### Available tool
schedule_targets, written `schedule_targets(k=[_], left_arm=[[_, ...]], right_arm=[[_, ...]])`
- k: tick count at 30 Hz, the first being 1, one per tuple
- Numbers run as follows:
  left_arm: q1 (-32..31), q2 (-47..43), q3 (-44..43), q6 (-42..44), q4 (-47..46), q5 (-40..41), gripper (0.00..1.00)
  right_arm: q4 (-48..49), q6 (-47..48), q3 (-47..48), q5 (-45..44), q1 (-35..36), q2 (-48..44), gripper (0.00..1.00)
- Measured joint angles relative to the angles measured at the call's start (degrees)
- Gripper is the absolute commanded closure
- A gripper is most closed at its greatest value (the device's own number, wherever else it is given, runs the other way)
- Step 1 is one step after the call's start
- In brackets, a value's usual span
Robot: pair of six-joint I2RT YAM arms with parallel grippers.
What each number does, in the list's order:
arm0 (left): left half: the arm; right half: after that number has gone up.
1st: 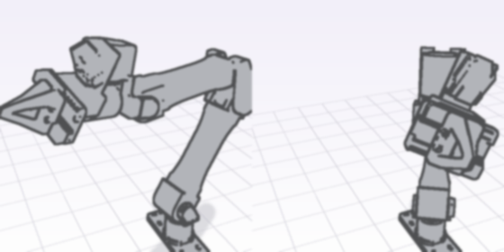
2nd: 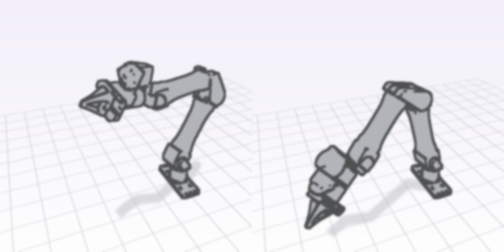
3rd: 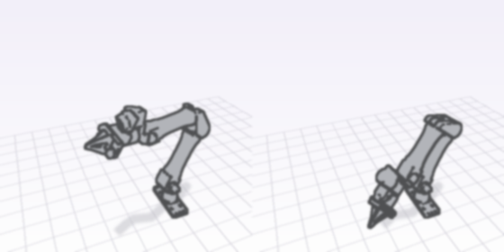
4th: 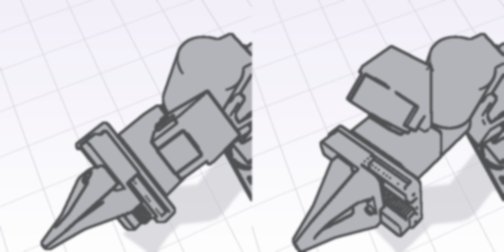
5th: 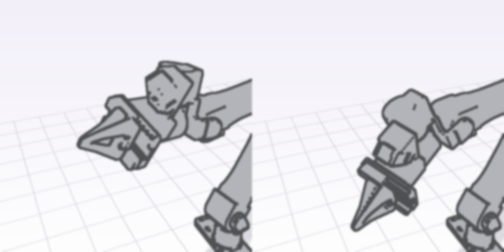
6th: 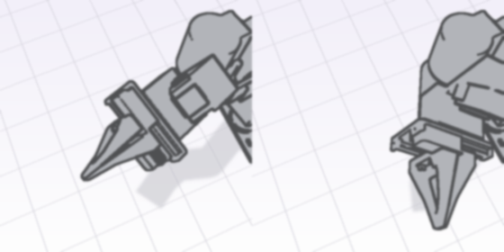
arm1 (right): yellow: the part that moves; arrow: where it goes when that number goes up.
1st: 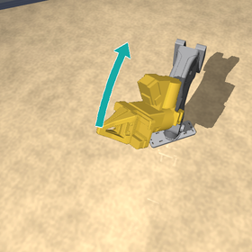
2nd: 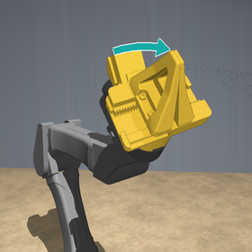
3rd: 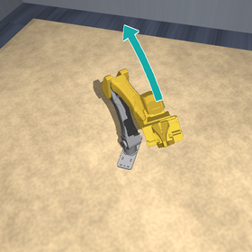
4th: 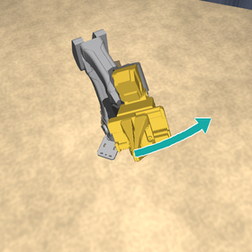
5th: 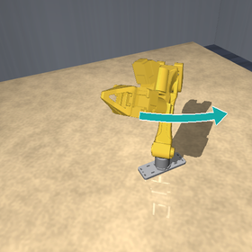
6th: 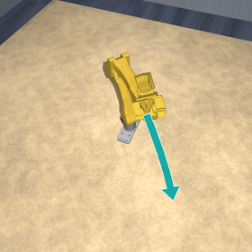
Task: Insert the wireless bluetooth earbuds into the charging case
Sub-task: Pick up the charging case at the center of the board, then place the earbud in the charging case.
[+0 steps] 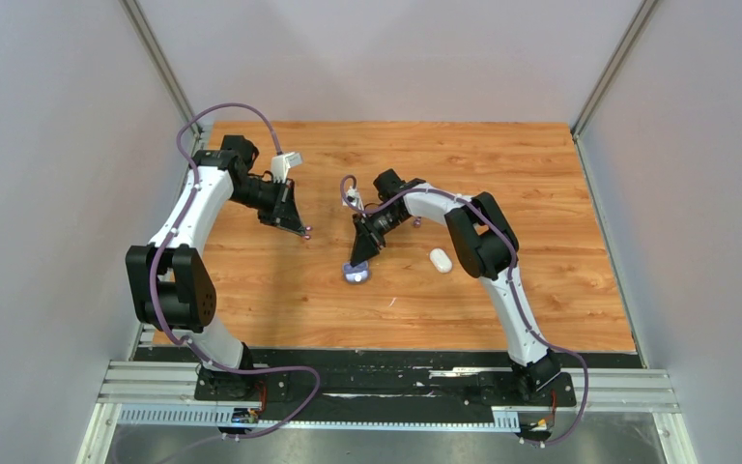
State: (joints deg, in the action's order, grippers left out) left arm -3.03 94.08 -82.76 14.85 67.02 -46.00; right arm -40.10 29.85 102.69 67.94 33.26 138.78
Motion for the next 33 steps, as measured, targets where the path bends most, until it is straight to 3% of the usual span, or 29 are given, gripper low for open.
schedule_targets(k=[10,15,22,26,33], left_arm=[[0.0,0.0,0.0,0.0,0.0,-0.2,1.0],[0.0,0.0,0.0,0.0,0.0,-0.4,1.0],[0.0,0.0,-2.1,3.2,1.1,-2.3,1.0],[0.0,-0.9,-4.7,8.6,0.4,-6.3,1.0],[-2.8,-12.4,-2.7,16.7,-9.6,-9.7,1.0]], right_arm=[[-1.4,2.1,0.0,-0.2,0.0,0.0,0.86],[-1.9,2.3,0.4,-0.5,0.0,0.0,1.0],[-2.5,3.1,5.6,-5.4,0.0,-1.8,1.0],[-1.0,3.9,7.0,-10.5,0.0,-8.0,1.0],[5.3,3.0,7.0,-17.9,0.1,-19.6,1.0]])
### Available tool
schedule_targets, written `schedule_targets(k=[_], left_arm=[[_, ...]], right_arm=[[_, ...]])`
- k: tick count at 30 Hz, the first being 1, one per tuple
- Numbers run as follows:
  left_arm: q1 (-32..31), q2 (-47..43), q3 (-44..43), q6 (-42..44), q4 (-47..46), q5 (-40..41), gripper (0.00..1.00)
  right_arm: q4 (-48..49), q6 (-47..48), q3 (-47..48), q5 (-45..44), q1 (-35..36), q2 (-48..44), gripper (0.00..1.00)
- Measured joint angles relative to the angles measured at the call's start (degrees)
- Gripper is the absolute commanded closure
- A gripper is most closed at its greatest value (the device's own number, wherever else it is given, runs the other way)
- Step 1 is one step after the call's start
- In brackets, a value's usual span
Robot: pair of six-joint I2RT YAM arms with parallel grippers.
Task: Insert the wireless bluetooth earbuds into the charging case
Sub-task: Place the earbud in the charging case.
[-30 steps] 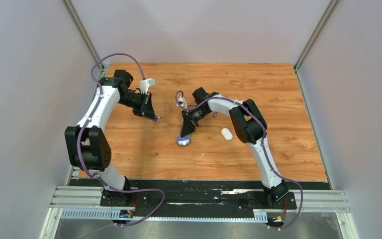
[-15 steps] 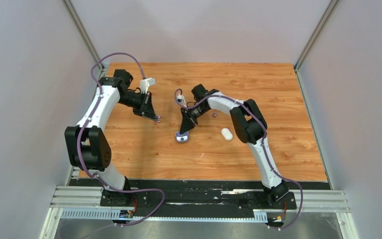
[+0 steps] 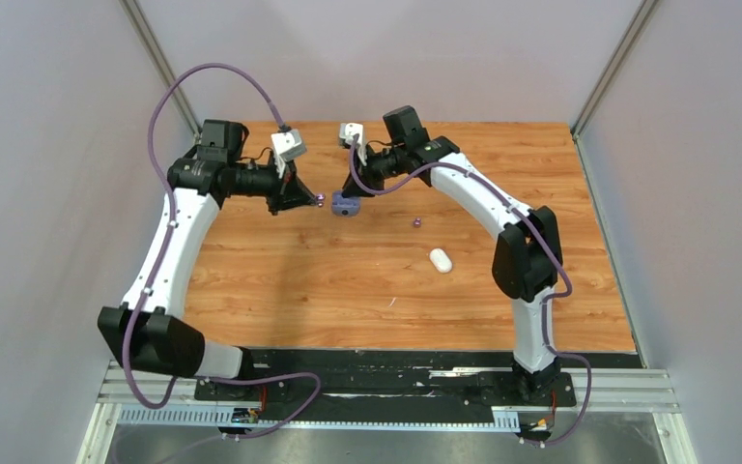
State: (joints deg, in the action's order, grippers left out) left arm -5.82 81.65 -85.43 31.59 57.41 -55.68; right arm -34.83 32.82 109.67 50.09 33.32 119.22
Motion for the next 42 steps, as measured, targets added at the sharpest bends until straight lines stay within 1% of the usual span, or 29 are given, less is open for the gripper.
schedule_targets(k=[4,8,11,16,20,27,42], left_arm=[[-5.7,-4.9,1.5,3.7,-5.9,1.8,1.0],[-10.1,-7.3,5.1,7.6,-11.9,6.6,1.0],[-11.6,-8.4,7.4,10.2,-15.2,9.9,1.0],[-14.4,-9.6,8.8,16.6,-18.5,14.8,1.0],[-16.5,-10.0,8.8,21.5,-19.0,17.8,1.0],[-18.4,-9.7,8.8,27.7,-16.6,22.3,1.0],[-21.7,-8.6,8.8,29.8,-19.1,29.8,1.0]], right_arm=[[1.9,-0.1,0.0,-4.9,0.8,-3.4,1.0],[2.7,1.1,-0.4,-9.7,2.6,-5.6,1.0],[3.1,1.9,-2.0,-12.7,4.1,-7.8,1.0],[4.2,2.3,-3.0,-14.7,5.3,-10.2,1.0],[5.2,2.4,-3.0,-15.7,5.4,-10.8,1.0],[5.6,3.0,-3.0,-16.7,5.8,-10.9,1.0],[5.6,3.8,-3.0,-16.7,6.8,-11.5,1.0]])
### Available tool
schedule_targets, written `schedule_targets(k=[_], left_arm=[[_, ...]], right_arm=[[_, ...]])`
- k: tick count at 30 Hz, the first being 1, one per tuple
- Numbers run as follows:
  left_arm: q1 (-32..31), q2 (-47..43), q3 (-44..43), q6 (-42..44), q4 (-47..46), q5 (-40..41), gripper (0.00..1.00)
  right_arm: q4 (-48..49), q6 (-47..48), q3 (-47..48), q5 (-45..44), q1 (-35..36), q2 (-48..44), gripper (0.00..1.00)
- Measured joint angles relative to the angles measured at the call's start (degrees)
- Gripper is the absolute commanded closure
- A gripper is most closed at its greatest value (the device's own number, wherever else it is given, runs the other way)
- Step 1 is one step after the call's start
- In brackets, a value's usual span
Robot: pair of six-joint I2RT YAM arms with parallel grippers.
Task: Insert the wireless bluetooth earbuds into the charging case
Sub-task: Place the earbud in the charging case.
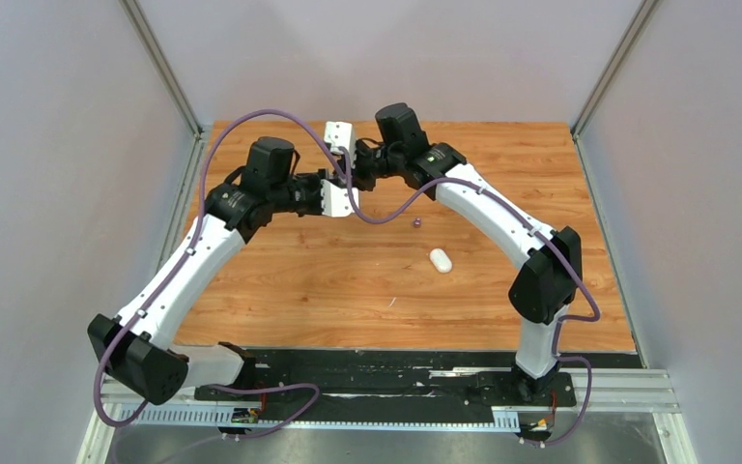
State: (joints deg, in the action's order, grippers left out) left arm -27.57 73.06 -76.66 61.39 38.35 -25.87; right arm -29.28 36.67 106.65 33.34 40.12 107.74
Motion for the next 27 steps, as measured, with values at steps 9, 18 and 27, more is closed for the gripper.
schedule_targets(k=[9,18,27], left_arm=[[-1.0,1.5,0.0,1.2,-0.1,2.6,1.0],[-1.8,3.5,-2.4,1.9,2.0,3.5,1.0],[-2.1,5.0,-8.5,1.5,10.0,5.4,1.0]], right_arm=[[0.0,-0.1,0.0,0.2,0.4,-0.7,1.0],[-0.3,-0.1,0.0,0.7,0.4,-0.7,1.0],[0.2,-0.1,0.0,0.8,0.6,-1.0,1.0]])
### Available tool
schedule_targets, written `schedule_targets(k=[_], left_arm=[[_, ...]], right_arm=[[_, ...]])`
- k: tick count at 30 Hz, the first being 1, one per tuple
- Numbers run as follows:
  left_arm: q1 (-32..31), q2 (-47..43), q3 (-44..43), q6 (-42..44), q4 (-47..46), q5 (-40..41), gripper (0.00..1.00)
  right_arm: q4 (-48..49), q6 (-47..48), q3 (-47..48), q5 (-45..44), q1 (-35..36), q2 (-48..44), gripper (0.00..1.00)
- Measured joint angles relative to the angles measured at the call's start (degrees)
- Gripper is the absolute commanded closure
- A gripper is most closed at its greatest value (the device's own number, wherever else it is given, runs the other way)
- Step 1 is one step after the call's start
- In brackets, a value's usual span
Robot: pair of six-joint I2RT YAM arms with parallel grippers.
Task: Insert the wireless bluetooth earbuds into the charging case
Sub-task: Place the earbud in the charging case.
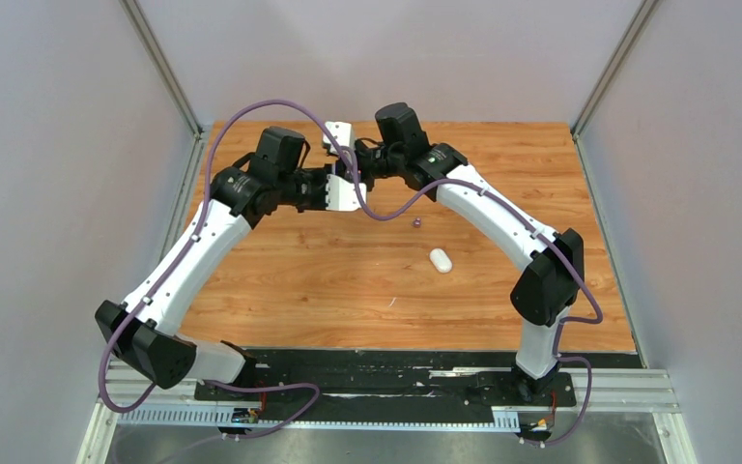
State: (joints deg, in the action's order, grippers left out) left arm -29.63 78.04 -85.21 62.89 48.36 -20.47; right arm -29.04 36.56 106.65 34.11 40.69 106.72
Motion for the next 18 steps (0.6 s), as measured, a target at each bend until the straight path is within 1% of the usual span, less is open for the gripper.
schedule_targets(k=[18], left_arm=[[0.0,2.2,-3.9,-4.0,3.5,-0.6,1.0]], right_arm=[[0.1,-0.5,0.0,-0.2,0.1,0.0,1.0]])
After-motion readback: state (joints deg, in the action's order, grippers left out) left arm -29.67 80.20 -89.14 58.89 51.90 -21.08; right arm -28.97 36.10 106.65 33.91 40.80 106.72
